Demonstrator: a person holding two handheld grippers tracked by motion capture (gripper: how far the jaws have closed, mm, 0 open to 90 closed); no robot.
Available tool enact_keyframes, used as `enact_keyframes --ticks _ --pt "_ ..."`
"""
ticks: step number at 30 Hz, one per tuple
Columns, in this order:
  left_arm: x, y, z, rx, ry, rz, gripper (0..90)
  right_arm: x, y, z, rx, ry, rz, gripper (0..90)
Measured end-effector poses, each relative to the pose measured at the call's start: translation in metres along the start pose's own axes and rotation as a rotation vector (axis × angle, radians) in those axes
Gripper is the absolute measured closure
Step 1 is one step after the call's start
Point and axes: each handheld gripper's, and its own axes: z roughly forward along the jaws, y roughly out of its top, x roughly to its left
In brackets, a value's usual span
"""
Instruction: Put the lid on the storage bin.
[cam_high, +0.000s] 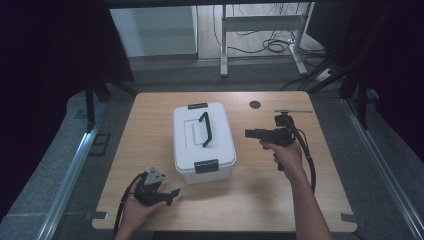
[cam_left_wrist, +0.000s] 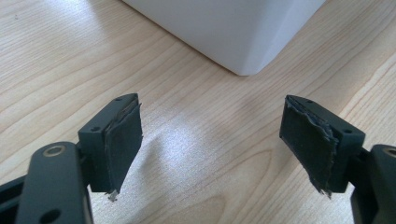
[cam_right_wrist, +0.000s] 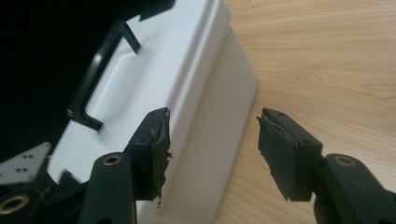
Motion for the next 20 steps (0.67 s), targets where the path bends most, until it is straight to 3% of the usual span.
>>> enact_keyframes --ticks 9,20 --pt "0.000 0.000 0.001 0.006 0.006 0.001 21.5 -0.030 -0.028 -0.013 -0.006 -0.016 0.013 43.3" --pt "0.001 -0.001 0.001 0.012 0.010 0.003 21.5 -0.037 -0.036 -0.017 -0.024 -0.022 0.000 42.7"
